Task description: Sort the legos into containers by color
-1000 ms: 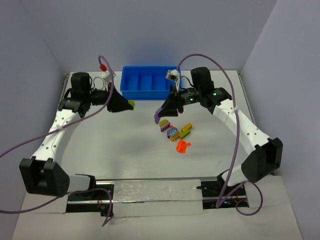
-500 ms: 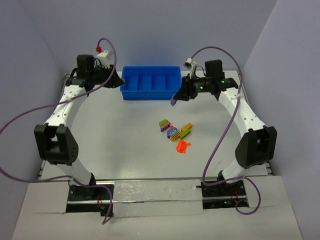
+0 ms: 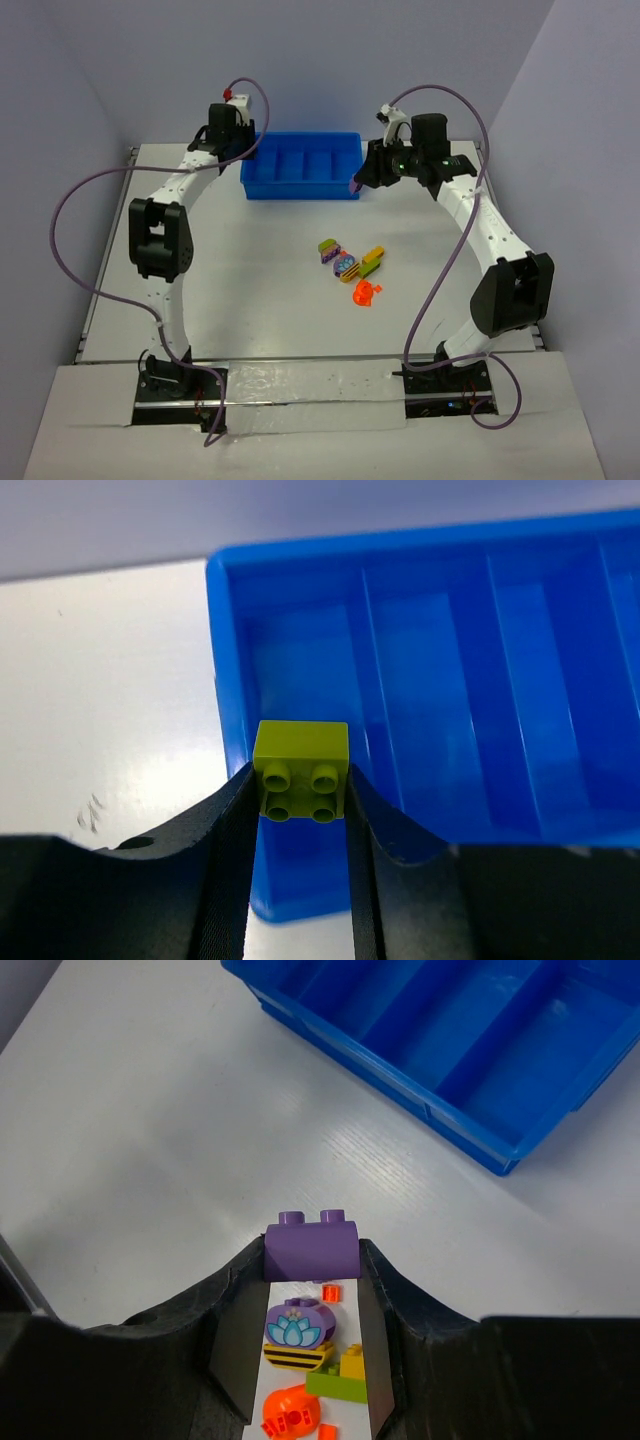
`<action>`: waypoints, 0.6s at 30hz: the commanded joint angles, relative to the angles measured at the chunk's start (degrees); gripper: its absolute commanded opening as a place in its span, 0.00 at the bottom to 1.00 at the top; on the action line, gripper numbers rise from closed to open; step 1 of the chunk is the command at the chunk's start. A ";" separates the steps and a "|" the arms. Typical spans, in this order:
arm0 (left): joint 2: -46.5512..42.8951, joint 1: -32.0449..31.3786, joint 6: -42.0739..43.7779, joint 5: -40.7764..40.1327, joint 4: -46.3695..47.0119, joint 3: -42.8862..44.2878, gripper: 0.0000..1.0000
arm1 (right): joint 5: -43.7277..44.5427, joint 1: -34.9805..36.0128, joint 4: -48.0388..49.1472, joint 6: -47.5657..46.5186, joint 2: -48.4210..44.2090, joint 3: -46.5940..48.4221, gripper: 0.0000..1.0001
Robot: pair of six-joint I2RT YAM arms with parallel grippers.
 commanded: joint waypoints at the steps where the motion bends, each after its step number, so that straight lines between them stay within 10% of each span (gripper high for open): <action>1: 3.30 -0.47 0.02 -3.03 5.24 7.09 0.14 | 2.18 -0.25 3.37 0.76 0.19 2.51 0.00; 18: 12.63 -1.85 2.26 -6.21 6.52 14.76 0.37 | 6.00 -0.26 4.59 1.93 1.53 4.02 0.00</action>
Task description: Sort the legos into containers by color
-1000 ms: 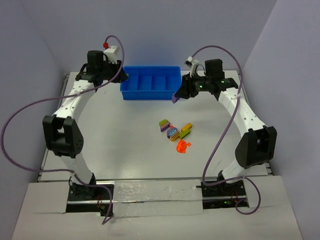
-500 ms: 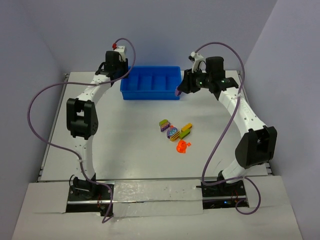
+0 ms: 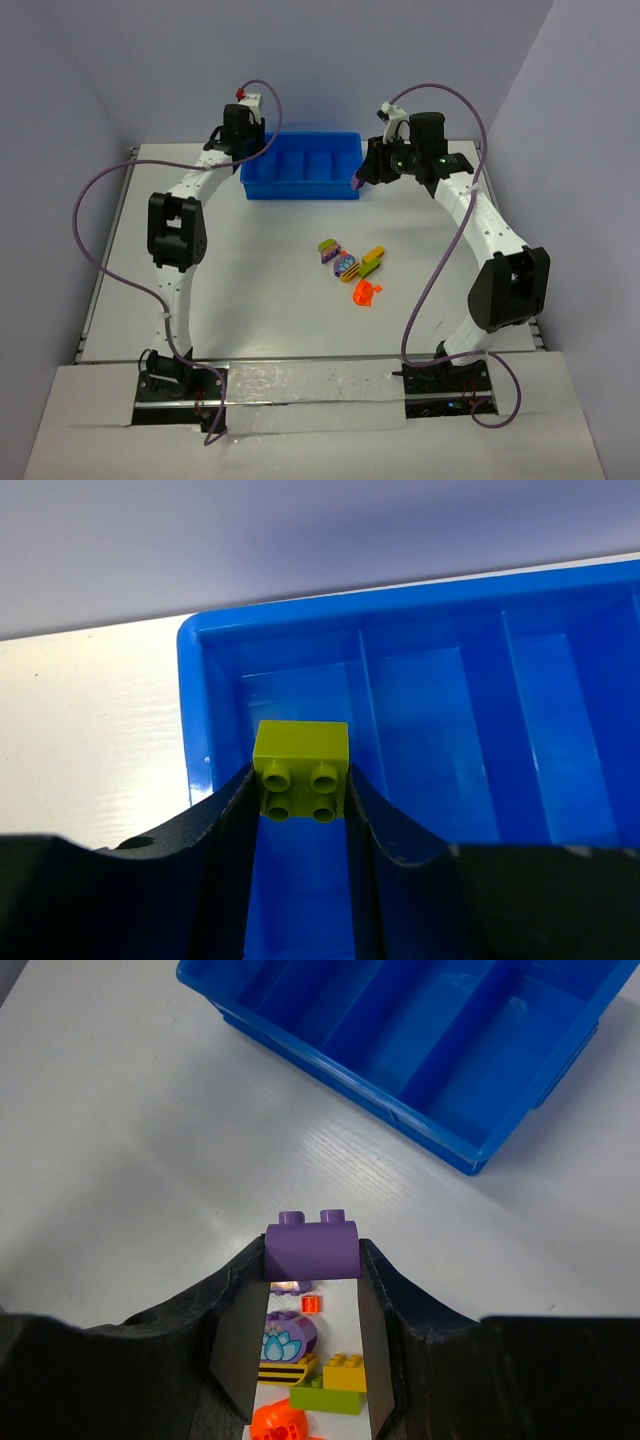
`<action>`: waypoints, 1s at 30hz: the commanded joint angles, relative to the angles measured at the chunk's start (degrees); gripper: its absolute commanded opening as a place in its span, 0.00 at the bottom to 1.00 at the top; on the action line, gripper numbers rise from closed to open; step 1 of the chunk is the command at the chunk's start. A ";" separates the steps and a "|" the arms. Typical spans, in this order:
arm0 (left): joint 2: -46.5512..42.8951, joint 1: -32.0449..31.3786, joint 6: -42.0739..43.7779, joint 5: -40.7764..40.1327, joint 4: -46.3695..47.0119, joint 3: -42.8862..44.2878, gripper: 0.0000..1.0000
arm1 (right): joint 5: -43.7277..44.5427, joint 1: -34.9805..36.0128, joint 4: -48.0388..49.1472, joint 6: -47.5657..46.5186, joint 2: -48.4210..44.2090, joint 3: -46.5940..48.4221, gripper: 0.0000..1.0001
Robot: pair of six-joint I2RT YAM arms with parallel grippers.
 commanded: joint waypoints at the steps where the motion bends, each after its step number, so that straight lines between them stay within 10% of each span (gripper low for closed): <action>1: 1.63 -0.29 1.14 -2.76 2.15 4.31 0.40 | 1.88 -0.33 2.98 0.88 -0.31 3.35 0.00; 13: 2.88 -0.29 1.48 -2.67 1.65 8.94 0.87 | 5.53 -0.34 4.22 1.23 0.49 4.83 0.00; 30: -27.88 1.40 -2.09 12.11 -3.01 -12.14 0.99 | 25.45 3.79 4.92 -3.33 18.84 27.22 0.00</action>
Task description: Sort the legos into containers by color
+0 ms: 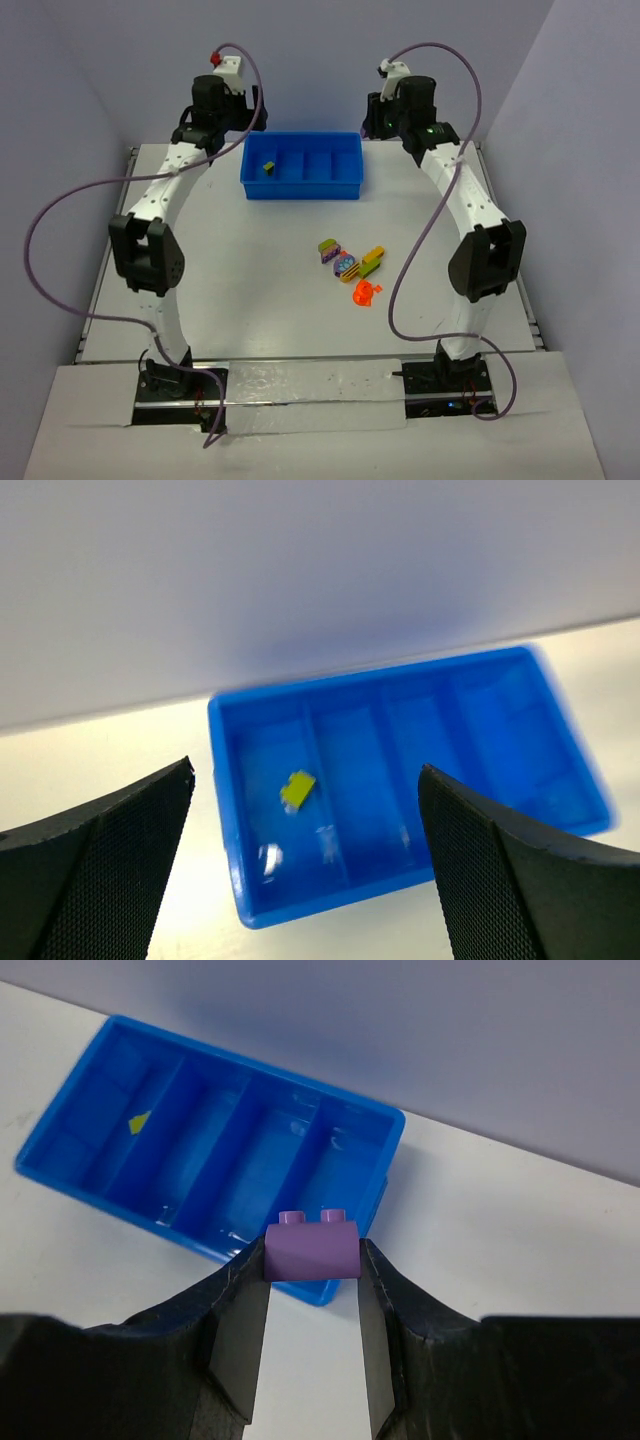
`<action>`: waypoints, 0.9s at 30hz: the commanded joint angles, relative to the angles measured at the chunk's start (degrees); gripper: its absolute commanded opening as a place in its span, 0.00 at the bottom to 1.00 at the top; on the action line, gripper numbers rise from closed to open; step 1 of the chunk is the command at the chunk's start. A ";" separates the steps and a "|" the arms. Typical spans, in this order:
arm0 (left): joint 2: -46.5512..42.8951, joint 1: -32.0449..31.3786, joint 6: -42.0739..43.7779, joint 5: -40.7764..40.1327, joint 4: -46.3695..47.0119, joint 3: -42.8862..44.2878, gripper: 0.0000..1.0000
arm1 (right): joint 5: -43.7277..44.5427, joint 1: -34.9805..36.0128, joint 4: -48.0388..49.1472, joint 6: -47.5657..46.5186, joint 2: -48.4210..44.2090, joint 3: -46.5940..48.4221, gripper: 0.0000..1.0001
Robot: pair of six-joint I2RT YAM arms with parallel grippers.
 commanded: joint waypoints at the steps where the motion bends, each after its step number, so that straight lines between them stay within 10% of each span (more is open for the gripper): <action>1: -10.09 1.14 -1.45 8.49 -1.02 -8.05 0.99 | 6.30 2.65 1.75 -2.33 5.84 6.26 0.00; 27: -17.31 5.34 -4.79 13.05 -0.88 -17.97 0.99 | 17.77 5.89 19.00 2.41 30.15 16.68 0.11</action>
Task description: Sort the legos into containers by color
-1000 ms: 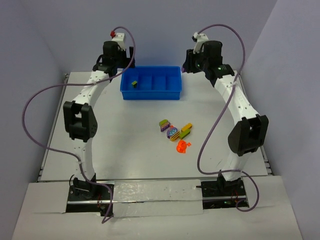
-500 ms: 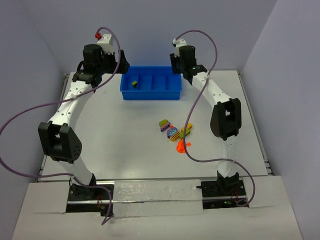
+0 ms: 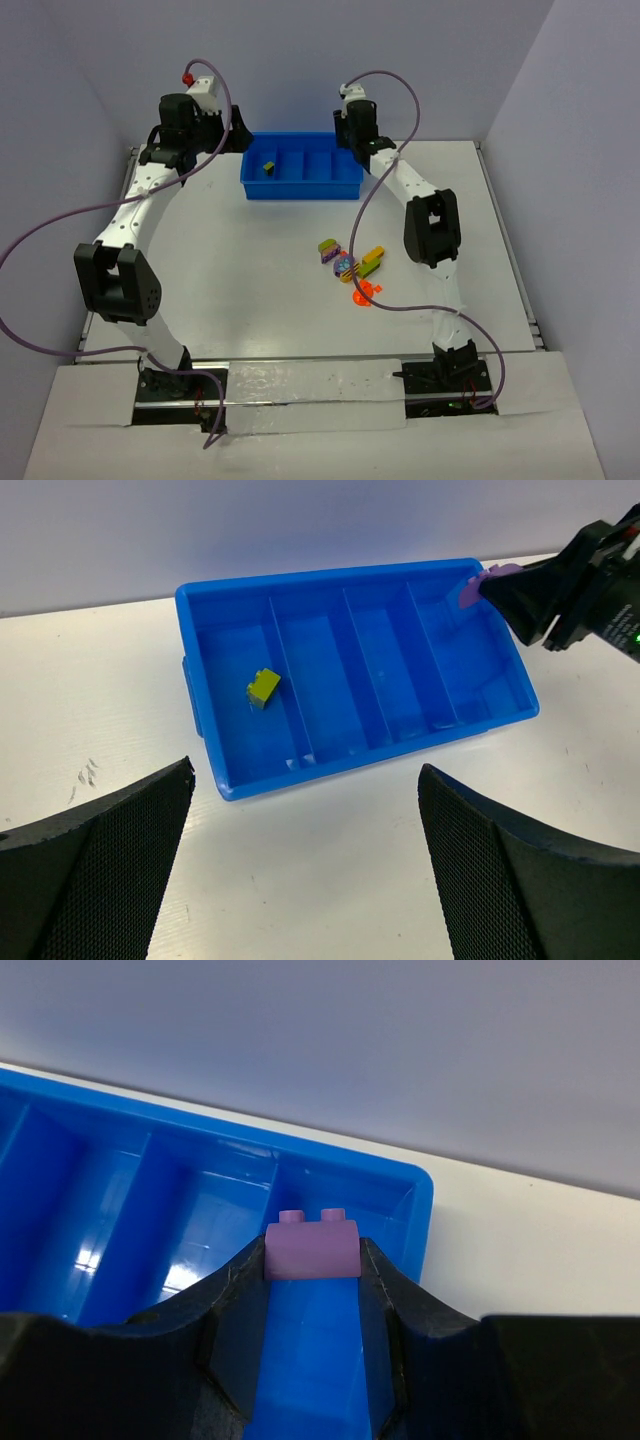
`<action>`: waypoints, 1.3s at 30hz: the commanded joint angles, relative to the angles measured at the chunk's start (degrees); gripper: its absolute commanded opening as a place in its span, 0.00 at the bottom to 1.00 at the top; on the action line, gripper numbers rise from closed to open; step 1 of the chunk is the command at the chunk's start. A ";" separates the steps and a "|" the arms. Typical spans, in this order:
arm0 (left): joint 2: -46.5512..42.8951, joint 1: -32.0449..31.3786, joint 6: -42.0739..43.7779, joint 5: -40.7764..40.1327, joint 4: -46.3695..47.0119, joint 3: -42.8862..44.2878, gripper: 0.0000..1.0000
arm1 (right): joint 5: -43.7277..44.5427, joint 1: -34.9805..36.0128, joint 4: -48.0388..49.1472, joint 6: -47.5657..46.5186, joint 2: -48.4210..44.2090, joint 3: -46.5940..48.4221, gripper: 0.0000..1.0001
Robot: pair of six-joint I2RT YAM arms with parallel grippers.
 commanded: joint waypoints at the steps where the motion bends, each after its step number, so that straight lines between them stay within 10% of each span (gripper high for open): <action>1: -1.63 0.17 -0.19 1.23 1.34 -0.14 0.99 | 1.51 0.28 4.16 0.92 1.49 2.45 0.14; 6: -1.17 0.20 -0.27 1.63 1.65 -0.28 0.99 | 1.93 0.22 5.30 0.75 2.41 1.96 0.46; 16: 0.42 0.38 0.21 3.80 0.90 0.27 0.99 | 1.42 0.14 5.08 0.84 2.95 2.92 0.77; 29: -7.26 0.06 23.01 39.07 -1.15 -10.68 0.99 | -17.60 -0.42 -1.32 2.27 -26.69 -16.85 0.93; 39: -3.53 -6.81 37.74 40.99 -11.84 -9.42 0.95 | -21.88 -3.01 -11.65 -3.82 -47.79 -41.81 0.95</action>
